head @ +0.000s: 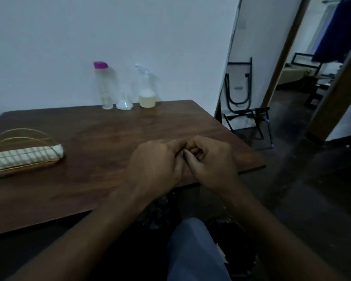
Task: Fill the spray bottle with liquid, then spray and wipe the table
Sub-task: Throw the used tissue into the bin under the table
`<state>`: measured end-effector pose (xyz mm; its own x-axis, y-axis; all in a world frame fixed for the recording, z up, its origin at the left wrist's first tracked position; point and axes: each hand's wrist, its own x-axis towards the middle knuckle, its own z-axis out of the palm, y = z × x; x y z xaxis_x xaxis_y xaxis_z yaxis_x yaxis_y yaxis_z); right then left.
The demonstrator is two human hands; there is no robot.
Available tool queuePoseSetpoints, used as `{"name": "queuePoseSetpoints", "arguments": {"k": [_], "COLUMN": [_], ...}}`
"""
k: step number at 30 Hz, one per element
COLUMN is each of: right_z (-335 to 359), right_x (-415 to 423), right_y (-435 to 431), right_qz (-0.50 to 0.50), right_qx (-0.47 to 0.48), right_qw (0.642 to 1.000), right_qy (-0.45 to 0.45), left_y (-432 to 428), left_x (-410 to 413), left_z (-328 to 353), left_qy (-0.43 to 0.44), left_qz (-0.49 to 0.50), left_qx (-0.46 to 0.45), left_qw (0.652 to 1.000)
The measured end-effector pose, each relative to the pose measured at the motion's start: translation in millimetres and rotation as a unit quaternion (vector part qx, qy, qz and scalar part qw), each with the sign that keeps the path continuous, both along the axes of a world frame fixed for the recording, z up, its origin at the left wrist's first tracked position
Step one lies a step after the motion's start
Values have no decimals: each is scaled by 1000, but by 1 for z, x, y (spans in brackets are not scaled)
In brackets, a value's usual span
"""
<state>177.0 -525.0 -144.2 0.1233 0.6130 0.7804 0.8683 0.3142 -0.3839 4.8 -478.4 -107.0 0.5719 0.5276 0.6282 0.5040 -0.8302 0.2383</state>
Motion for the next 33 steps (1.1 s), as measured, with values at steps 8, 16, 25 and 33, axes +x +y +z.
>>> {"name": "queuePoseSetpoints", "arguments": {"k": [8, 16, 25, 33], "right_z": [20, 10, 4, 6], "right_x": [-48, -103, -184, -249], "right_y": [81, 132, 171, 211], "right_qz": [54, 78, 116, 120], "right_qx": [-91, -168, -228, -256], "right_qw": [993, 980, 962, 953], "right_qy": [-45, -74, -93, -110], "left_y": [50, 86, 110, 140], "left_x": [-55, -106, -187, -254], "left_z": [5, -14, -34, -35], "left_qy": [74, 91, 8, -41], "left_qz": [99, 170, 297, 444], "left_qx": [-14, -21, -20, -98], "left_qw": [992, 981, 955, 890]}}
